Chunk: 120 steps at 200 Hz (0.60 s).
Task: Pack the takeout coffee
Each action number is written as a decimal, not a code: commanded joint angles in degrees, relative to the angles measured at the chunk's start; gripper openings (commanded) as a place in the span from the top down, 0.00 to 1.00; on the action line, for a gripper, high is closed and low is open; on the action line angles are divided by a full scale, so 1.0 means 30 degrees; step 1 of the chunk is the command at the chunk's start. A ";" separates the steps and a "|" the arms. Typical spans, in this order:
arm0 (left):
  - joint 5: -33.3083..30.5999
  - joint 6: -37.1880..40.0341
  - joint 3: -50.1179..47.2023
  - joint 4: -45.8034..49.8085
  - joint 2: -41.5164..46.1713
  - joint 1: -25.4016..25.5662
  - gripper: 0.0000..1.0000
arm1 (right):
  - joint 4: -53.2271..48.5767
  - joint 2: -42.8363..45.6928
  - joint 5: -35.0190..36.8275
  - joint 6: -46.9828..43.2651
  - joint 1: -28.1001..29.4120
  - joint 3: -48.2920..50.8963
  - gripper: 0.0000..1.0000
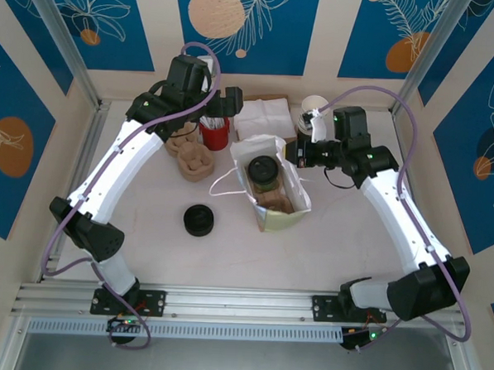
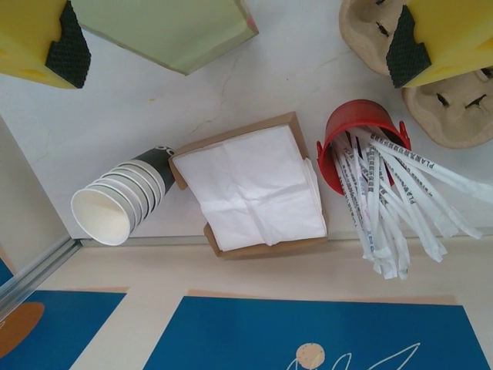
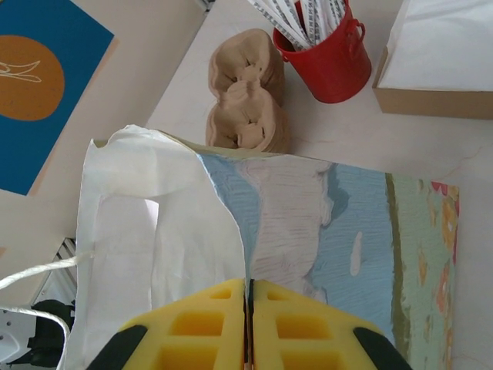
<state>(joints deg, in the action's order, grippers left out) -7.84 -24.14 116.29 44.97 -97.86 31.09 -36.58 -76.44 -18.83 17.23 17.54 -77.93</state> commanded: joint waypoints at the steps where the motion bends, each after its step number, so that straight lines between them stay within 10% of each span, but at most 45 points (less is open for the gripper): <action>1: -0.0289 -0.0419 -0.0151 0.0563 0.0395 -0.0294 0.00 | -0.0018 -0.0886 -0.0213 0.0681 -0.0202 -0.1057 0.89; 120: -0.2703 -0.1600 0.0894 0.2045 -0.0937 -0.0902 0.00 | -0.0347 -0.3400 -0.0248 0.5215 -0.0855 -0.2722 0.80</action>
<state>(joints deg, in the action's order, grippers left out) -10.98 -25.80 116.14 47.66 -98.35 30.57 -36.91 -85.67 -18.63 29.39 15.40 -83.53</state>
